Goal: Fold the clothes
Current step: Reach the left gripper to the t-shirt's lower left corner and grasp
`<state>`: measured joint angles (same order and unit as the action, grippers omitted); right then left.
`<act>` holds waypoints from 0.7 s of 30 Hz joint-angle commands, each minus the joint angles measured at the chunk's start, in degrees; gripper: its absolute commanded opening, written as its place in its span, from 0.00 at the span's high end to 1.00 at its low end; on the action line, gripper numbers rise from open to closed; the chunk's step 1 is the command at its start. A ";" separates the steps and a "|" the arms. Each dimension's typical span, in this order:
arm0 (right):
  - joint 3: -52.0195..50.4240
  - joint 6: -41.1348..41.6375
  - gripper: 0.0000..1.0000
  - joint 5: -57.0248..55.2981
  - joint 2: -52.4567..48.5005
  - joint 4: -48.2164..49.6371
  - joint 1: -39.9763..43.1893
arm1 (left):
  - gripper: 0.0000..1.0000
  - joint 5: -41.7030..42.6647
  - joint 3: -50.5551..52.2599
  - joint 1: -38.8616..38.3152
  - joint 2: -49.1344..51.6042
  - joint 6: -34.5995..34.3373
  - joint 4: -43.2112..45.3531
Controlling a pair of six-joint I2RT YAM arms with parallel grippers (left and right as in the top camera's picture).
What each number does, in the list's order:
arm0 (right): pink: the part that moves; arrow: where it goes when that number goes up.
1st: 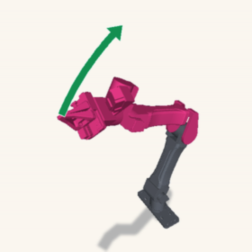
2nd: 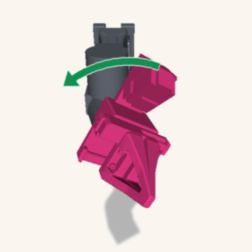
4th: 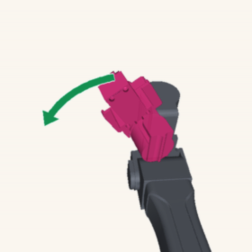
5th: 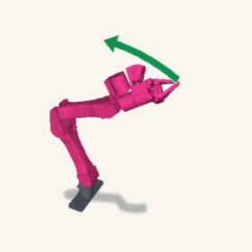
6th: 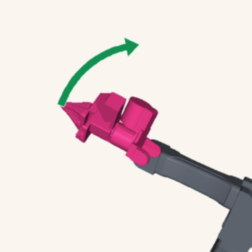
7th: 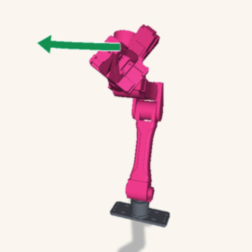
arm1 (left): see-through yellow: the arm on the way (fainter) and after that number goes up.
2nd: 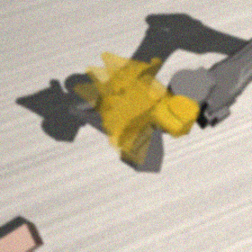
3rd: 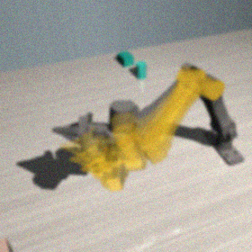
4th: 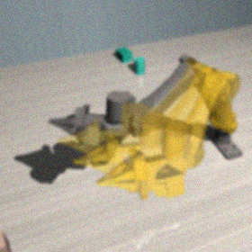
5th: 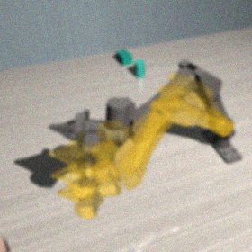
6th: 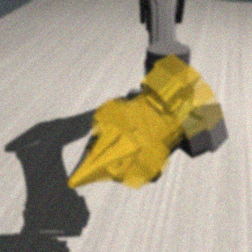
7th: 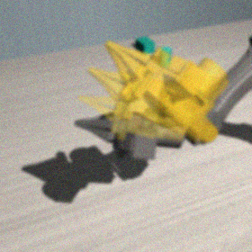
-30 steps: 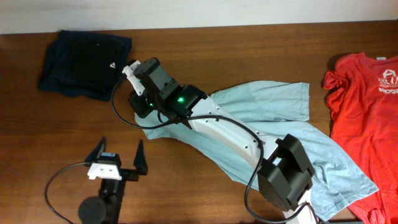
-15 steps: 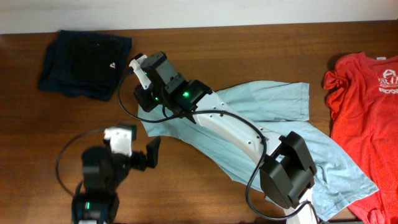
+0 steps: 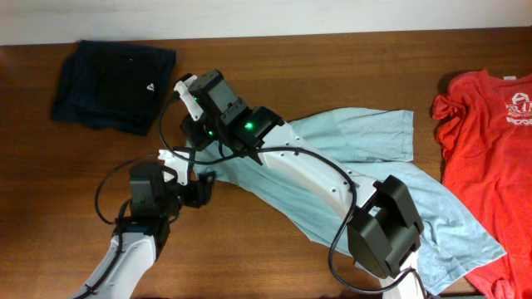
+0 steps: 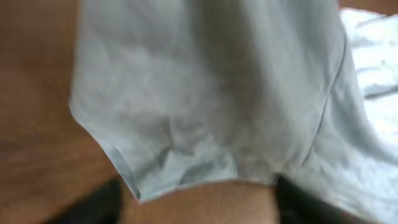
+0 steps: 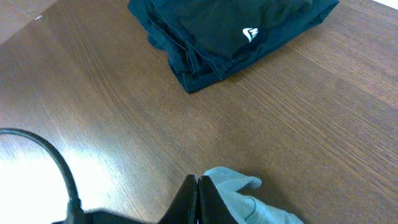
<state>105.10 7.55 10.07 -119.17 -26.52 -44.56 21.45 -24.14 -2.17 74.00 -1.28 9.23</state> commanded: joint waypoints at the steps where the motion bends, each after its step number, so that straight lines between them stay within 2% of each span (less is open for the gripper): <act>1: 0.98 0.39 0.96 0.50 1.70 0.15 1.05 | 0.72 -4.85 -1.14 0.20 0.07 0.26 -0.26; 4: 0.98 0.39 0.96 0.48 1.70 0.15 1.14 | 0.96 -4.87 -1.14 0.20 0.37 0.26 -0.26; 5: 0.98 0.39 0.96 0.48 1.70 0.17 1.14 | 0.99 -4.81 -1.14 0.20 0.44 0.26 -0.24; 12: 0.98 0.39 0.96 0.48 1.77 0.20 1.14 | 0.99 -4.72 -1.14 0.07 2.25 -0.46 1.90; 21: 0.98 0.39 0.96 0.50 1.79 0.17 1.11 | 0.99 -4.72 -1.14 0.09 14.40 -6.82 10.08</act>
<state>105.10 7.60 10.09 -119.17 -26.55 -43.57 17.06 -24.34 -2.17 85.34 -4.54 17.43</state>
